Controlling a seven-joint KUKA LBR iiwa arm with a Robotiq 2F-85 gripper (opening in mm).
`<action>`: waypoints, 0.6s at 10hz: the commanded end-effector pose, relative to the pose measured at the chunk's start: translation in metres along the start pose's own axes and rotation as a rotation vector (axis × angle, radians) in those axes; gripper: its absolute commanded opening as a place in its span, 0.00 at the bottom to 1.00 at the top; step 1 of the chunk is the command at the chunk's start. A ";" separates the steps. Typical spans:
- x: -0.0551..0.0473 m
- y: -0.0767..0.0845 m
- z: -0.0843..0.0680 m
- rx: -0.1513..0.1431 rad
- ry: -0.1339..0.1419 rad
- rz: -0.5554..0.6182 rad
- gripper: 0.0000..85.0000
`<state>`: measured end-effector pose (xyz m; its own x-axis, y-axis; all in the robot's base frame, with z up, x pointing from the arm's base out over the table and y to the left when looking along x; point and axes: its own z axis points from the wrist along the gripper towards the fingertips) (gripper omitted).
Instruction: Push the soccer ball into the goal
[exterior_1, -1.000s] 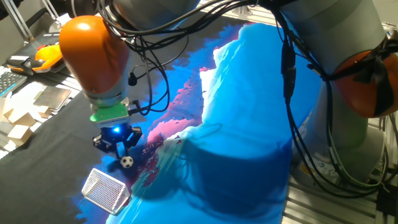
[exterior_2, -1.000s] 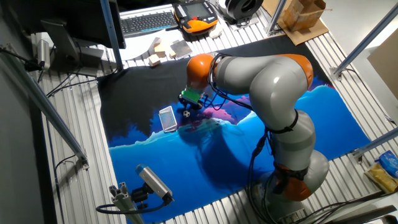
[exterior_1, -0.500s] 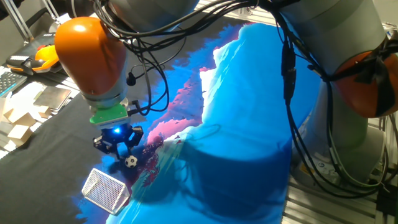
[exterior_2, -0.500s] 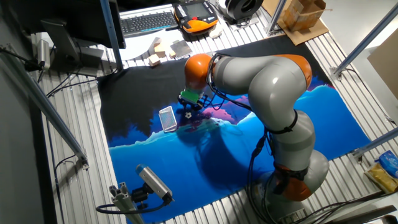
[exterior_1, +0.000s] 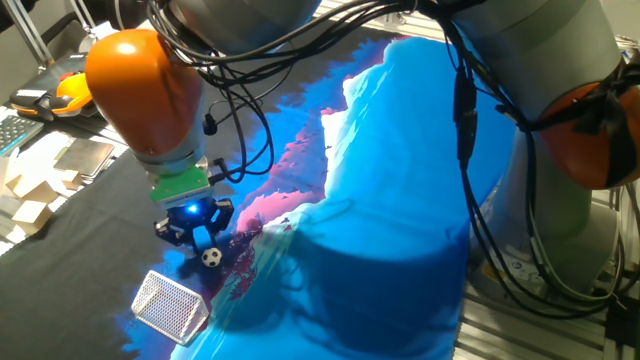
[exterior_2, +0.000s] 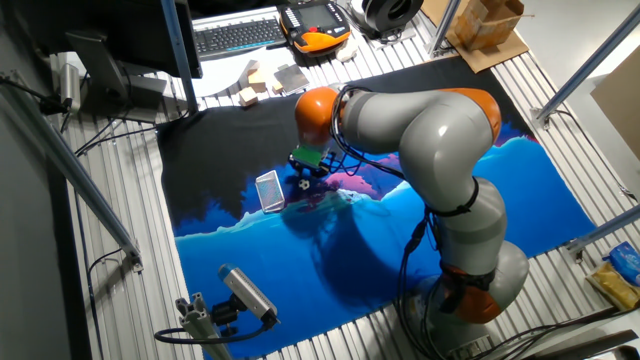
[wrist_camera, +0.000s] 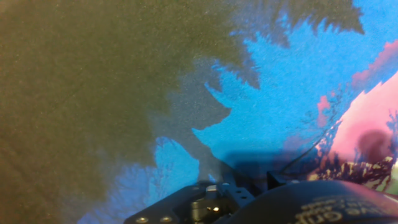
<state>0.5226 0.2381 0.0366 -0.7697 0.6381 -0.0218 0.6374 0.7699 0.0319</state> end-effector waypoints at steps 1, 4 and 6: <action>0.000 -0.001 0.000 0.004 0.000 -0.010 0.40; 0.000 -0.008 -0.001 0.010 -0.003 -0.029 0.40; -0.001 -0.013 0.000 0.010 -0.001 -0.048 0.40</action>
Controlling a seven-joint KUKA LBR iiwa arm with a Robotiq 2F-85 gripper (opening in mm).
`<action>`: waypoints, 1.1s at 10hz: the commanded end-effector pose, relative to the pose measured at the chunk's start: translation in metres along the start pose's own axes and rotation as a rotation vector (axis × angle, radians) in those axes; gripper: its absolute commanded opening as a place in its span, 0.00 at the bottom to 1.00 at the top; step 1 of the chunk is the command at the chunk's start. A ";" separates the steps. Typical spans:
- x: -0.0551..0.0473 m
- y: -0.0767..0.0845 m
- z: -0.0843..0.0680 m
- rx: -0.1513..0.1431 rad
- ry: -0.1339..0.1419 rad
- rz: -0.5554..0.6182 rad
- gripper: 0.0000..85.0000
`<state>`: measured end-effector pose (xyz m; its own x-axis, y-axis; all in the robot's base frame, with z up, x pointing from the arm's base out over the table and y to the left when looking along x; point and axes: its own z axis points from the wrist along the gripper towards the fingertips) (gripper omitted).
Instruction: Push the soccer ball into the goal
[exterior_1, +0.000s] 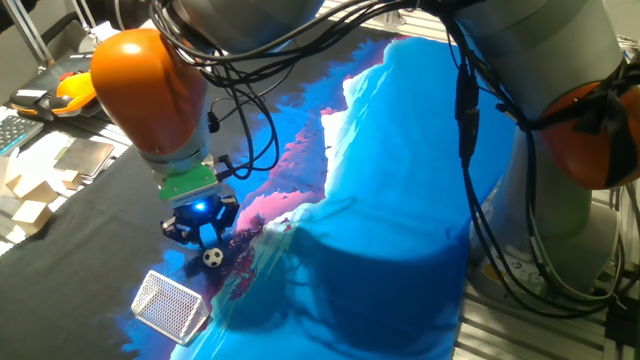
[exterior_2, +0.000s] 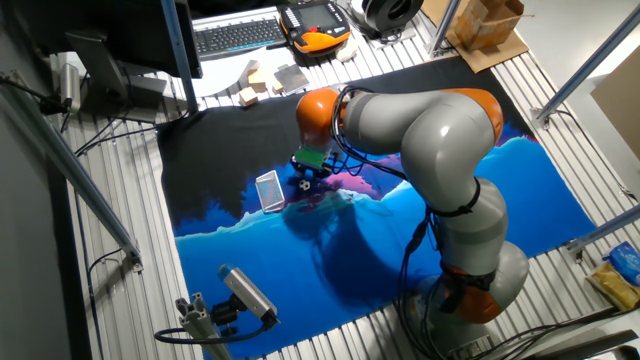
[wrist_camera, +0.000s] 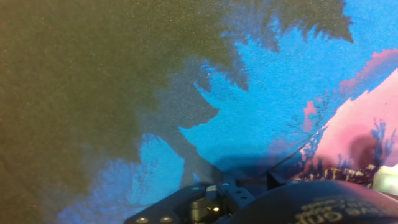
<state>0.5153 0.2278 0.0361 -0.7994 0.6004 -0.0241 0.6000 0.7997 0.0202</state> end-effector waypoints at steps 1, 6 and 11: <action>0.000 -0.002 0.000 0.008 -0.005 -0.004 0.40; 0.000 -0.011 -0.002 0.035 0.009 -0.109 0.40; -0.001 -0.015 -0.003 0.071 0.006 -0.192 0.40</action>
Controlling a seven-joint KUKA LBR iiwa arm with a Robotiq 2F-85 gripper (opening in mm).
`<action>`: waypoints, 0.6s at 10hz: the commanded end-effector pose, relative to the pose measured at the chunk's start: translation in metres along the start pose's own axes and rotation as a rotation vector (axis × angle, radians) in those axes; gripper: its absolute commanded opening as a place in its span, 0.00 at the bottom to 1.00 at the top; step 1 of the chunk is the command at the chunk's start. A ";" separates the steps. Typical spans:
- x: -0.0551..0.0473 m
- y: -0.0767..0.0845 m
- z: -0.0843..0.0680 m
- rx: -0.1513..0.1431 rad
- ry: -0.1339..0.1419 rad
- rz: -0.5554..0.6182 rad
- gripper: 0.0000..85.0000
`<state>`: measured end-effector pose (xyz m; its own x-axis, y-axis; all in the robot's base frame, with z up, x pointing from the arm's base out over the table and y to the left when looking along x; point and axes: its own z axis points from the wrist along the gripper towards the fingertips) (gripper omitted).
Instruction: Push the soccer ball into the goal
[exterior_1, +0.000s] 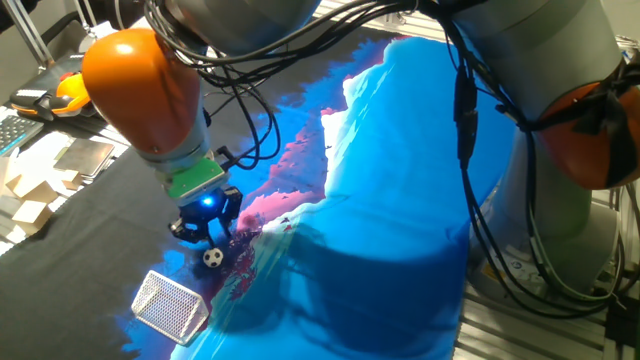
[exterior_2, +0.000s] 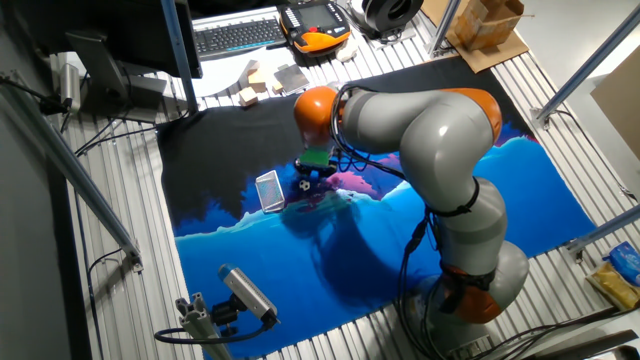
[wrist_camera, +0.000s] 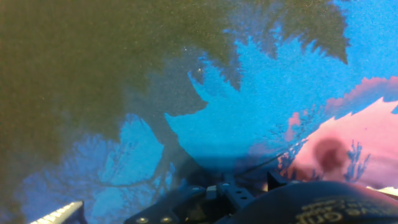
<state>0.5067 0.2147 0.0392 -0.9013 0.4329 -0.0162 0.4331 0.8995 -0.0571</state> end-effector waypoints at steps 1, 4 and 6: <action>0.000 -0.002 0.001 0.015 -0.005 -0.031 0.20; 0.001 -0.004 0.001 0.065 0.005 -0.149 0.00; 0.002 -0.002 0.002 0.049 0.029 -0.164 0.00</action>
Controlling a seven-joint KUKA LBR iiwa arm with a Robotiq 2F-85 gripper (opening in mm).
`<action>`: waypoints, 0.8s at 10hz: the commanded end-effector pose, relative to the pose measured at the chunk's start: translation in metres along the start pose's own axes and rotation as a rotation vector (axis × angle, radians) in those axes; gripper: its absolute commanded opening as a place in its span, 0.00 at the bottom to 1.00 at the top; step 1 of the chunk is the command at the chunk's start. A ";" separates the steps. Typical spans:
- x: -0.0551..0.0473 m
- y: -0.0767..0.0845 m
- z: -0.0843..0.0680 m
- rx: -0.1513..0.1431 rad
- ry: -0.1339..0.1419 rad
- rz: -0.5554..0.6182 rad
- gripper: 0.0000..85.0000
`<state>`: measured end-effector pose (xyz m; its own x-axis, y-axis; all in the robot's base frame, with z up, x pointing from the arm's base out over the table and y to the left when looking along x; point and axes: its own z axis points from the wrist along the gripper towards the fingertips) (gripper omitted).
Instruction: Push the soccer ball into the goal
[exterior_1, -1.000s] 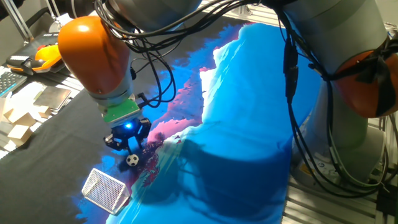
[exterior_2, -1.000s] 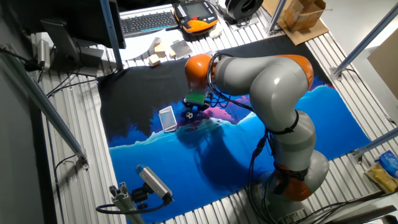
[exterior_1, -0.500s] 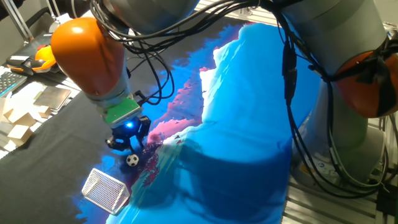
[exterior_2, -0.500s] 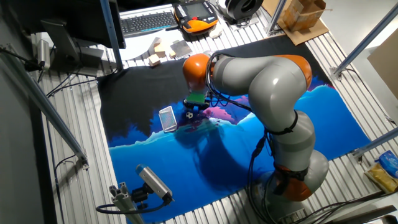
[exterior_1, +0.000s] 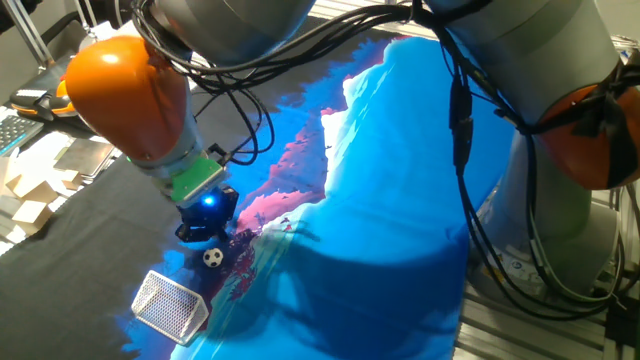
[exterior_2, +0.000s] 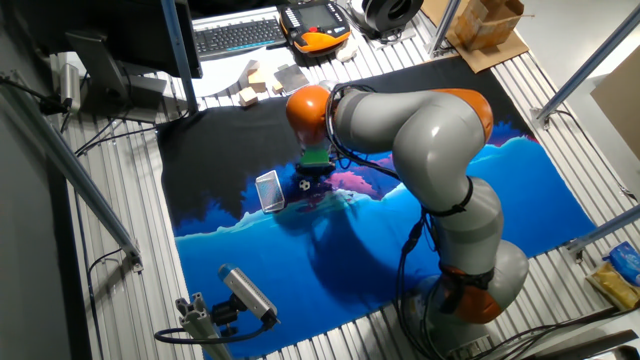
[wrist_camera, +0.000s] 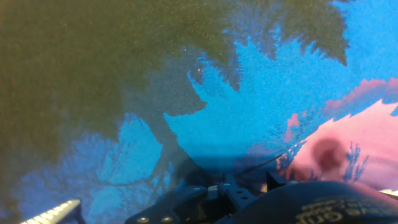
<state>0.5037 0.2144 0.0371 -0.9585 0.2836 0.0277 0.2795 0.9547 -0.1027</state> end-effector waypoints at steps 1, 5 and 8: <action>0.001 0.002 0.000 -0.010 0.004 0.004 0.00; 0.007 0.017 0.000 -0.083 0.025 0.054 0.00; 0.014 0.029 0.003 -0.077 0.018 0.080 0.00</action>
<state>0.4986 0.2455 0.0317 -0.9321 0.3599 0.0404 0.3590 0.9329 -0.0288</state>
